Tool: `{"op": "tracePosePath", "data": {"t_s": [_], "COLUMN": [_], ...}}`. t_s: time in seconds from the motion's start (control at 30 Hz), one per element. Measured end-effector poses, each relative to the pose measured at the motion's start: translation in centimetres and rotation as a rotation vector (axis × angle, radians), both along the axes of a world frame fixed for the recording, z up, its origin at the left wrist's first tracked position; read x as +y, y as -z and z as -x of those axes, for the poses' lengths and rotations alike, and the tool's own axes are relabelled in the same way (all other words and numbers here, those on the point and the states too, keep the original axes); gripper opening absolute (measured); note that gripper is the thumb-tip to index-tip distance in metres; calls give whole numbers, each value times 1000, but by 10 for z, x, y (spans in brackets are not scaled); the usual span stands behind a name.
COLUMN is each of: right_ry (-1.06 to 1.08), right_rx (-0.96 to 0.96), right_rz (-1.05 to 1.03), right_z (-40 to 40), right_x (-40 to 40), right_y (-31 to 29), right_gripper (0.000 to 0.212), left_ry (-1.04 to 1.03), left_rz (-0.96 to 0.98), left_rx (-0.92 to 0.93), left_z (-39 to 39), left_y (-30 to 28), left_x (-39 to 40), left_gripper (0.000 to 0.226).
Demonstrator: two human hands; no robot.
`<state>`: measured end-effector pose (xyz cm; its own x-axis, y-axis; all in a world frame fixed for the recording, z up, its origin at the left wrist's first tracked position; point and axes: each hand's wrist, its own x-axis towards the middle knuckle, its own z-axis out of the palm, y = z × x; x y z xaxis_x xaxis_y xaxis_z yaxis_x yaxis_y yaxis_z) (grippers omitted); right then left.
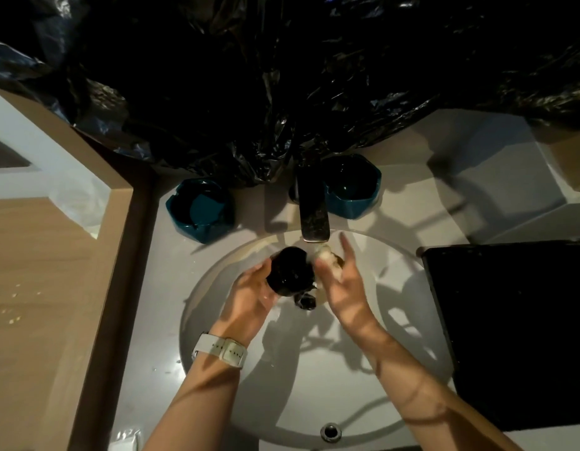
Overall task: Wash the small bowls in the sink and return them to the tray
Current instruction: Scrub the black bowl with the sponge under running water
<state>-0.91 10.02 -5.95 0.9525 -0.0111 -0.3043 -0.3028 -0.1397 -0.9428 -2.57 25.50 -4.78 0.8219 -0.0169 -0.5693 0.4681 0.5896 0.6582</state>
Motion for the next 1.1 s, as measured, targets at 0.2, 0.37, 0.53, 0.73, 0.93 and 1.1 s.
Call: {"op": "tracePosePath", "data": {"t_s": [0.2,0.37,0.53,0.73,0.93,1.1], "right_ry": [44,-193,-341,-127,-199,-53], "right_rx": [-444,-373,-395,-256,-130,-170], "right_rz": [243,356,400,201,186,125], "right_z": [25,22,13,2,11,-13], "right_x": [-14,0,-19,-1,-20,0], "right_y": [4,4,16,2,11,2], "right_gripper": [18,46,31,17,13,7], "left_ry": [27,61,13,-3,-33,-13], "left_rz": [270,155,189,31,-69,-66], "left_rx": [149,167,152,143,225,144], "left_z": [-2,-2,5,6,-8,-6], "left_y": [4,22,19,14,20,14], "left_x": [-19,-31,-16,-27,-18,-28], "left_gripper": [42,38,41,35,39,30]}}
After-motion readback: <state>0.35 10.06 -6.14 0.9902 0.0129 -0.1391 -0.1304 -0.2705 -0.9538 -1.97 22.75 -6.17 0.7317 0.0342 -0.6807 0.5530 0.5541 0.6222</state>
